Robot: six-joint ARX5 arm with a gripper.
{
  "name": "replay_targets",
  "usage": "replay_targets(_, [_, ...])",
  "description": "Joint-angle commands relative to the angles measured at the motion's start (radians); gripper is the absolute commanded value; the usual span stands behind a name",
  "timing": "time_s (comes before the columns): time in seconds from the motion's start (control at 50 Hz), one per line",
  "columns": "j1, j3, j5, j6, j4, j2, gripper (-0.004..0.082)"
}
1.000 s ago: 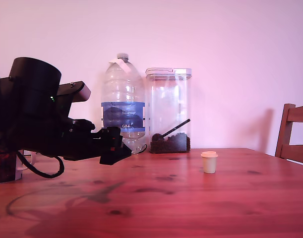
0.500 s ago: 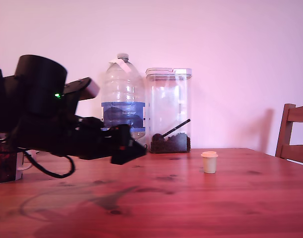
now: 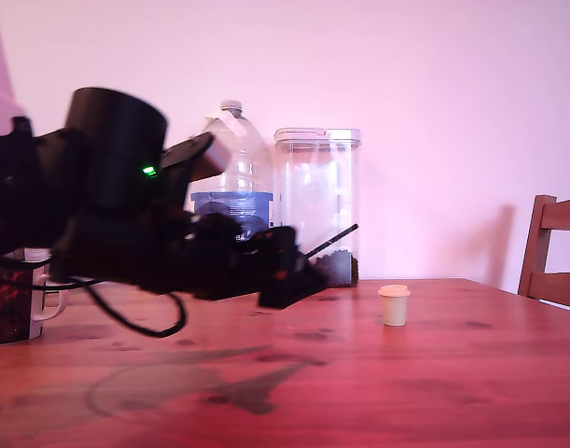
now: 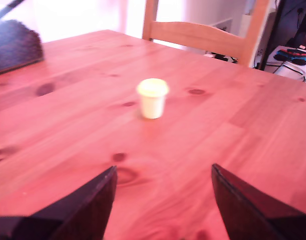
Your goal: Pick up the coffee capsules from the table one by one and drop them inside the nearest coffee cup
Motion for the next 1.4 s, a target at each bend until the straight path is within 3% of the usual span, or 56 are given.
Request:
replay_targets(0.0, [-0.013,0.026,-0.023,-0.016,-0.008,-0.007,0.0538])
replay_targets(0.16, [-0.040,0.074,-0.077,-0.074,-0.024,0.019,0.0538])
replay_targets(0.4, [-0.058,0.159,-0.123,-0.087,-0.034,0.084,0.0537])
replay_targets(0.78, [-0.077,0.291,-0.158,-0.135,-0.143,0.149,0.0536])
replay_targets(1.38, [-0.077,0.541,-0.185,-0.149,-0.430,0.255,0.0536])
